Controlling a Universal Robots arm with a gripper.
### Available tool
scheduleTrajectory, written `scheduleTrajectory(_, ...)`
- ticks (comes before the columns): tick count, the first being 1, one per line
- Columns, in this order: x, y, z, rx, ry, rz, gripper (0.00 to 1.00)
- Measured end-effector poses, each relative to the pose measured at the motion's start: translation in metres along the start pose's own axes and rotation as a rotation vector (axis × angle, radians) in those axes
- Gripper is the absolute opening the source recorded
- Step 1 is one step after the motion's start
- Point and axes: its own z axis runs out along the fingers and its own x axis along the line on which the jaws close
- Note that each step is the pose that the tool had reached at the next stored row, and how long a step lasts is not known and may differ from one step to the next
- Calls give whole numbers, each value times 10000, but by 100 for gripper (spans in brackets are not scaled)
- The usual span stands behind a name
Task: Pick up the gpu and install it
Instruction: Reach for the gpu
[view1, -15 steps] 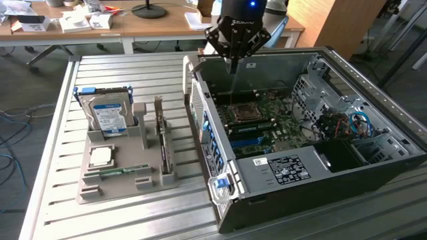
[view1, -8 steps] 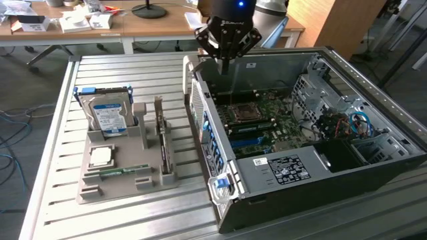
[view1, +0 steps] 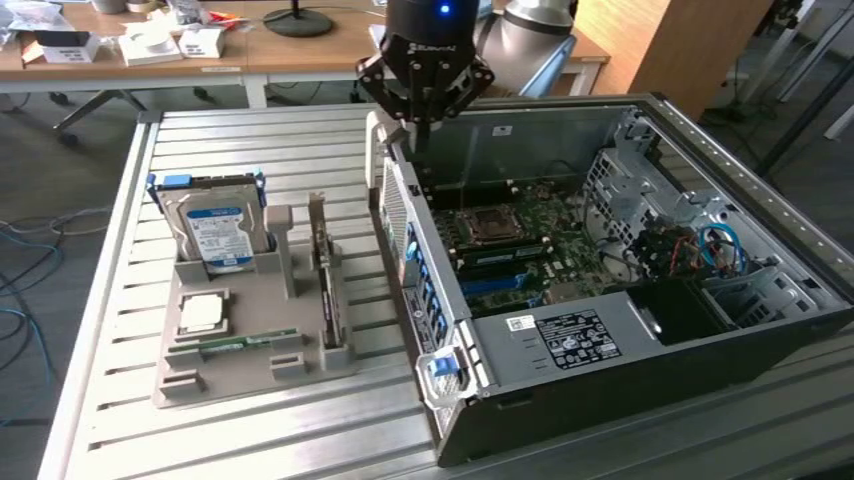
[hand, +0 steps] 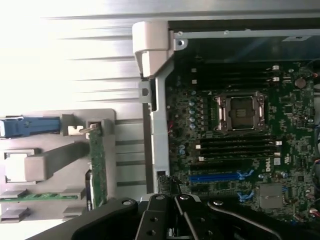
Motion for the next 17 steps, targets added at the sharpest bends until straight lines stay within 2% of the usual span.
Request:
scheduleTrajectory(9,306,-24,14,18,0,0,11)
scheduleTrajectory(17,510,-40,33,42,-2,-1,11)
